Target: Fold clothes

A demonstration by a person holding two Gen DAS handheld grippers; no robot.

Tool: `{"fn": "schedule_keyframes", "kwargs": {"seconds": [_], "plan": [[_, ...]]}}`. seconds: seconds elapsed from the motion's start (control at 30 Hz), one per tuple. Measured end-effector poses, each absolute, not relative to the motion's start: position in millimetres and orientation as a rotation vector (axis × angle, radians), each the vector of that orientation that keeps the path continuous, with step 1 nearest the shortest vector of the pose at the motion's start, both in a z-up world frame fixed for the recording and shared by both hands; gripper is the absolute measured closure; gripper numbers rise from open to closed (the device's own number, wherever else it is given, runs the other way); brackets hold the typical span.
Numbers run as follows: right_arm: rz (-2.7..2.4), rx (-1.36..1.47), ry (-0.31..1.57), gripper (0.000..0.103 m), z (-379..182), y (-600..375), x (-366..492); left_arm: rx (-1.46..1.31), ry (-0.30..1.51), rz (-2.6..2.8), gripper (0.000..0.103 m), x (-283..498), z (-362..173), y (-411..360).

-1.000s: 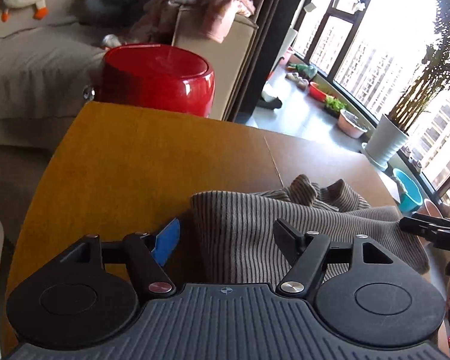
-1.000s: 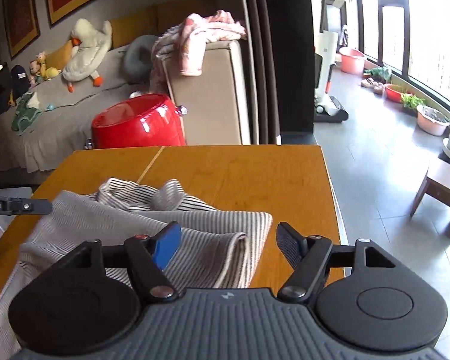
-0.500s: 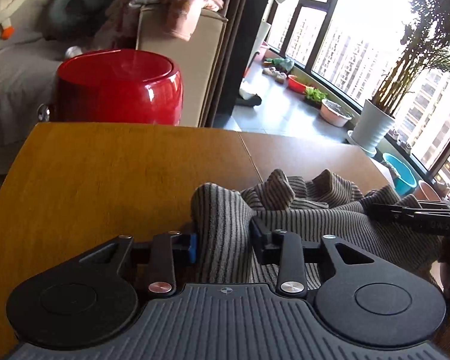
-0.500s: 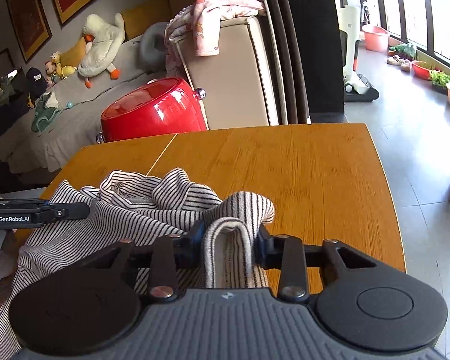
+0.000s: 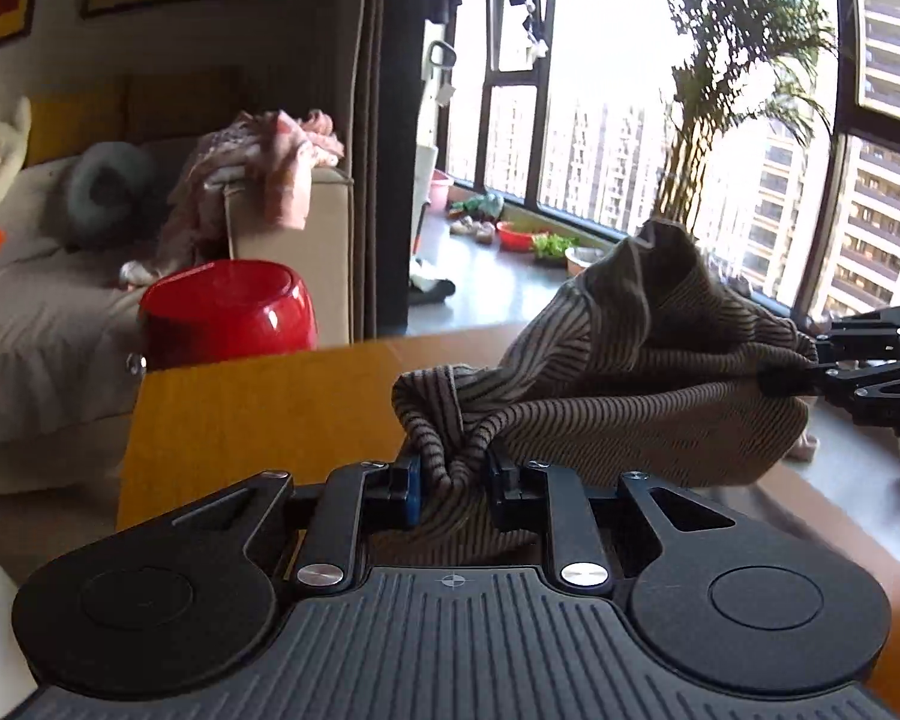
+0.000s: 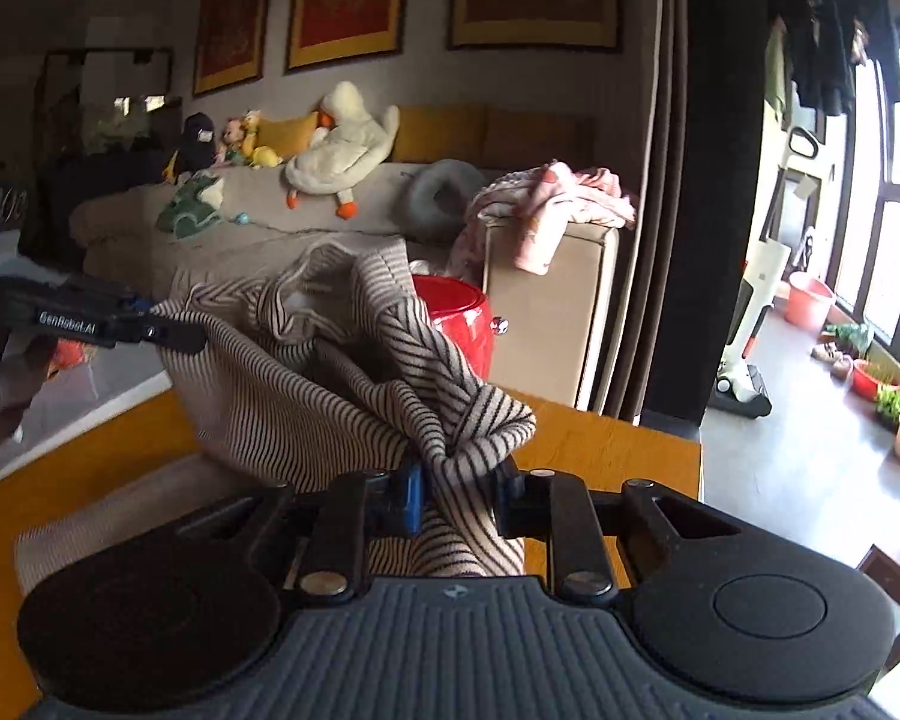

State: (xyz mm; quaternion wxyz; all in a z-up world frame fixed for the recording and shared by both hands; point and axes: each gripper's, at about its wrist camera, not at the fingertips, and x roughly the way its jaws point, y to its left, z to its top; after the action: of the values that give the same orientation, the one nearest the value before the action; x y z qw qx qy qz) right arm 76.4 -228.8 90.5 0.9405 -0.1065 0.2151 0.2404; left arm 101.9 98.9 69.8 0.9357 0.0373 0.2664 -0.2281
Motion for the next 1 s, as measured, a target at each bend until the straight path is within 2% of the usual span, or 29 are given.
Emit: {"fn": "schedule_keyframes", "kwargs": {"seconds": [0.1, 0.17, 0.23, 0.27, 0.4, 0.47, 0.57, 0.63, 0.7, 0.73, 0.77, 0.8, 1.0], "plan": [[0.508, -0.32, 0.523, 0.082, 66.0, -217.7, 28.8, 0.107, 0.62, -0.481, 0.07, 69.5, 56.9, 101.7], [0.522, -0.348, 0.59, 0.08, 53.2, -216.6, 6.7, 0.089, 0.65, -0.483, 0.057, 53.9, 57.7, 106.9], [0.543, -0.333, 0.647, 0.077, 50.1, -222.0, -10.5, 0.068, 0.642, -0.488, 0.053, 42.4, 67.1, 112.6], [0.552, -0.319, 0.659, 0.074, 53.3, -226.2, -17.8, 0.055, 0.632, -0.488, 0.047, 39.4, 73.1, 114.5], [0.541, -0.218, 0.627, 0.049, 77.2, -245.6, -32.2, -0.003, 0.592, -0.472, 0.032, 37.6, 95.4, 117.5], [0.516, -0.112, 0.638, 0.048, 78.1, -252.4, -22.3, -0.021, 0.618, -0.449, 0.023, 46.9, 93.4, 114.2], [0.491, 0.02, 0.7, 0.041, 56.8, -253.3, 3.6, -0.061, 0.728, -0.399, 0.018, 67.9, 70.6, 109.9], [0.473, 0.108, 0.74, 0.04, 42.6, -253.9, 20.9, -0.097, 0.843, -0.353, 0.02, 86.4, 43.3, 107.3], [0.455, 0.196, 0.779, 0.04, 28.4, -254.5, 38.2, -0.114, 0.901, -0.344, 0.031, 99.2, 20.4, 104.4], [0.445, 0.241, 0.799, 0.042, 21.3, -254.8, 46.8, -0.101, 0.888, -0.355, 0.034, 103.3, 14.9, 101.8], [0.435, 0.285, 0.818, 0.05, 14.2, -255.1, 55.5, -0.087, 0.874, -0.365, 0.039, 107.3, 9.5, 99.2], [0.443, 0.275, 0.815, 0.053, 10.4, -249.9, 62.2, -0.082, 0.866, -0.37, 0.041, 114.5, 6.7, 97.2], [0.427, 0.156, 0.765, 0.056, 6.8, -231.4, 129.8, -0.088, 0.8, -0.338, 0.046, 188.9, 0.1, 88.7]]}}
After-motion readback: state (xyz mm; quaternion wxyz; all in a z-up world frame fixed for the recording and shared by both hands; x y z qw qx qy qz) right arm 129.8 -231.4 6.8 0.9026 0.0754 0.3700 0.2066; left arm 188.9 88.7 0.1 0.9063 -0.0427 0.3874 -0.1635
